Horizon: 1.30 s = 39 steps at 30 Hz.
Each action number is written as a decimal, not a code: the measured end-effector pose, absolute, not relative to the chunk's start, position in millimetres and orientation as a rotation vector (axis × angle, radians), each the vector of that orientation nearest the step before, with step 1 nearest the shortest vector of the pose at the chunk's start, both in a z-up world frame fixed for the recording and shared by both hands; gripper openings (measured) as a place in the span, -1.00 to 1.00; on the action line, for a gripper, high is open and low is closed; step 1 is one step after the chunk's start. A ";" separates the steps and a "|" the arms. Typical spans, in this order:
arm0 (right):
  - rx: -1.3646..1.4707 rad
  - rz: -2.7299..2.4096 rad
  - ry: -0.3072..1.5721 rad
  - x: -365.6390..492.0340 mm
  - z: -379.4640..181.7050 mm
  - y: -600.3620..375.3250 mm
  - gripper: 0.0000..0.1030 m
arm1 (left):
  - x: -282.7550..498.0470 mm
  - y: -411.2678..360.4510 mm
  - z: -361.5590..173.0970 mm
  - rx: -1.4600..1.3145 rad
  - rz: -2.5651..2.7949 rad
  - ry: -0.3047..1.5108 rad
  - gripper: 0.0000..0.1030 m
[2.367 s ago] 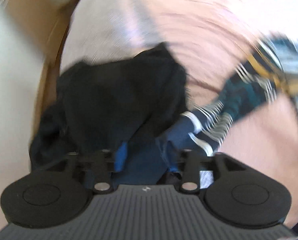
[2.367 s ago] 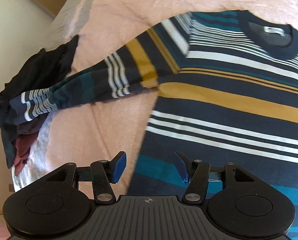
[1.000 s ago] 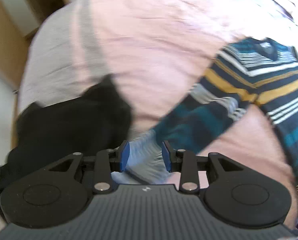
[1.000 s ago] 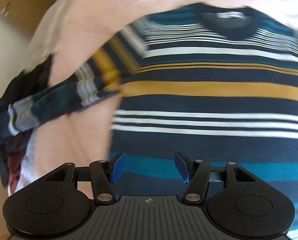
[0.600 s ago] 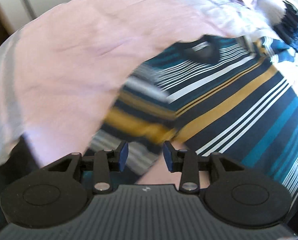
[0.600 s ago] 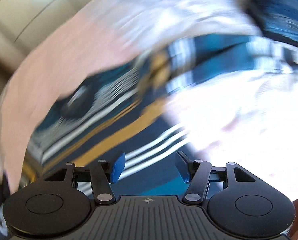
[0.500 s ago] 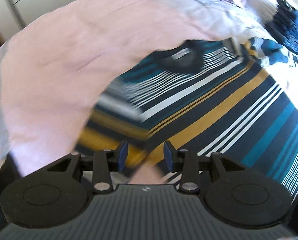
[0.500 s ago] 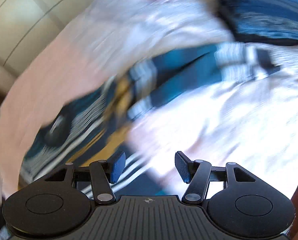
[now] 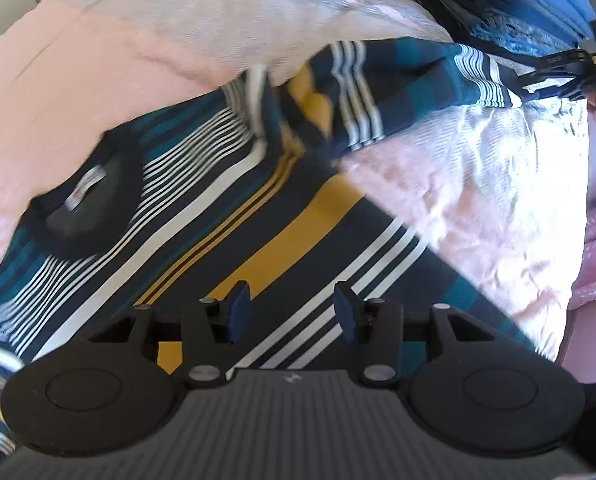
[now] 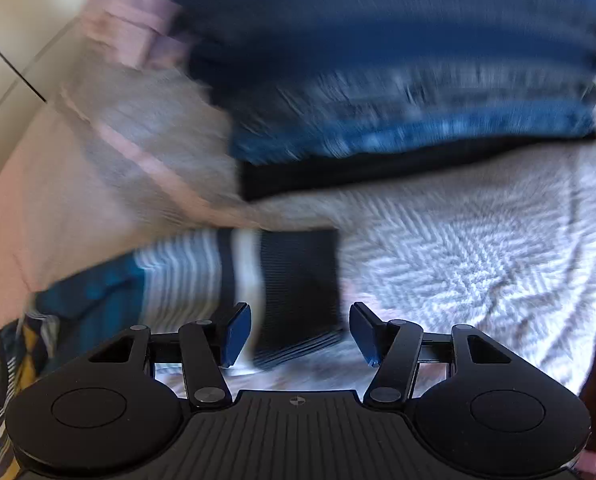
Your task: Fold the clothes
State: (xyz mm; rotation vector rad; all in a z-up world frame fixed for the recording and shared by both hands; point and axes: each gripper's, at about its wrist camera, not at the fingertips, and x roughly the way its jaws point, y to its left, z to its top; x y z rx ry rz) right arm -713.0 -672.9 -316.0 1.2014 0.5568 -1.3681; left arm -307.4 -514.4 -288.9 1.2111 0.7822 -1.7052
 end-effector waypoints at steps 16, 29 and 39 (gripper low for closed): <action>1.151 -1.477 0.514 -766.5 -292.0 -630.3 -0.92 | -368.1 -544.9 -301.5 1.258 -1.717 0.792 -0.19; 0.981 -1.608 0.667 -742.9 -271.8 -625.5 0.35 | -294.2 -486.5 -278.6 1.138 -1.483 0.843 -0.19; 0.940 -1.276 0.652 -611.3 -213.8 -542.2 0.35 | -202.7 -375.5 -243.1 0.936 -1.334 0.878 0.23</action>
